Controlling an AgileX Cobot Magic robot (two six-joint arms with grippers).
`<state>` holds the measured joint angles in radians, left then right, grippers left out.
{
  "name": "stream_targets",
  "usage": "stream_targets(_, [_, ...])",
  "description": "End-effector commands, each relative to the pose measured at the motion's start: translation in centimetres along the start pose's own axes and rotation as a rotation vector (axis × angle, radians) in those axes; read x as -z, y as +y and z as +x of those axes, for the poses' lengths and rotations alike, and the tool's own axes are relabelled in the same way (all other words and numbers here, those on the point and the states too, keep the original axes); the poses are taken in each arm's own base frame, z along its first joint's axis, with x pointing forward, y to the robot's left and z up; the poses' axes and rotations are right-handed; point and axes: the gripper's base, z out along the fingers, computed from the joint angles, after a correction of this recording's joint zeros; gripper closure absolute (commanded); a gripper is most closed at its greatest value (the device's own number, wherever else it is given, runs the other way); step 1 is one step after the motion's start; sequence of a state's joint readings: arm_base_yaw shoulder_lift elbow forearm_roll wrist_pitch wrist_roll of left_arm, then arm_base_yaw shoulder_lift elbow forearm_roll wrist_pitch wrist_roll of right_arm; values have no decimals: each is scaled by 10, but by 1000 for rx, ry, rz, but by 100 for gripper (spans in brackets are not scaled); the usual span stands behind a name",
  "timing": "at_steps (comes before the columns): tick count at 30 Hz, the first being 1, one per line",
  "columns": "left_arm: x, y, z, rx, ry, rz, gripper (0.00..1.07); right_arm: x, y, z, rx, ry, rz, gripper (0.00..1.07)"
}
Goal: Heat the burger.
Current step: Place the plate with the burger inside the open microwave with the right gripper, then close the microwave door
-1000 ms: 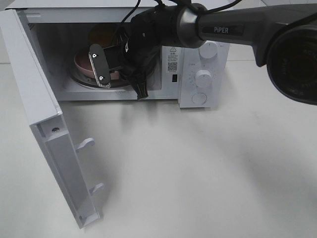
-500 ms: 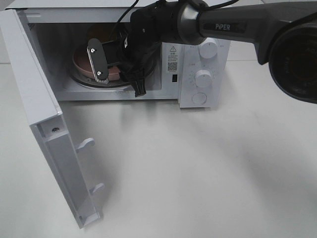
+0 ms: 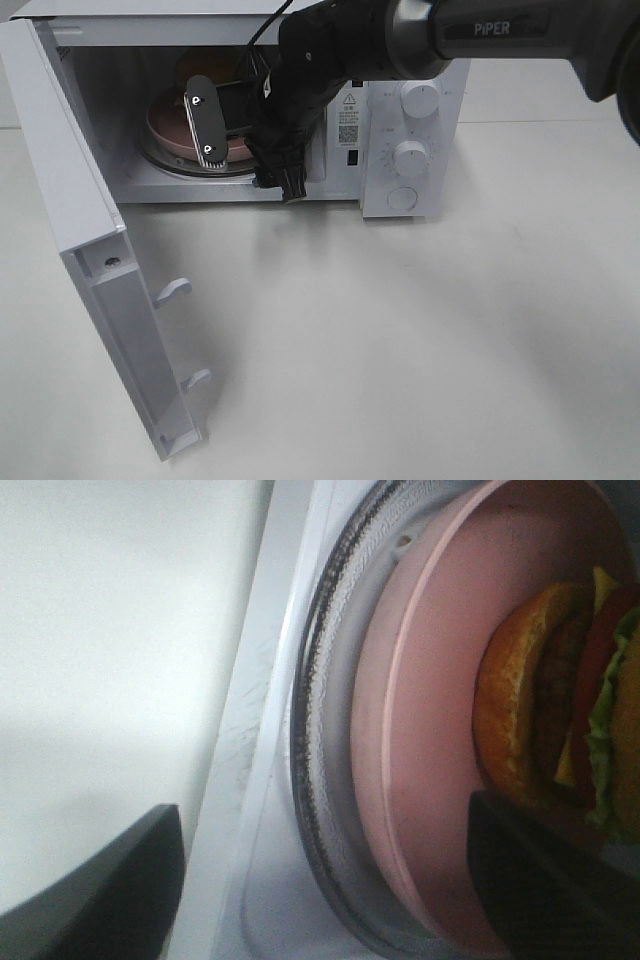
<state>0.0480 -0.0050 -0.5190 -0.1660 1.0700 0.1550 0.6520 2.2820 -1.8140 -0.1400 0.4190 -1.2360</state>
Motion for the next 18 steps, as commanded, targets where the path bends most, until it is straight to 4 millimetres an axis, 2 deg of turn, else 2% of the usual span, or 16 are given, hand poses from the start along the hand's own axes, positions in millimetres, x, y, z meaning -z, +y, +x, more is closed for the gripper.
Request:
stream_targets(1, [2,-1,2,6,-12,2,7,15,-7,-3,-6,-21,57,31])
stream_targets(13, [2,-1,2,6,-12,2,7,43,23,3,-16,-41,68,31])
stream_targets(16, [2,-1,2,6,-12,2,7,52,30,6,-18,-44,69,31])
stream_targets(18, [2,-1,2,6,-12,2,7,67,41,8,-50,-50,50,31])
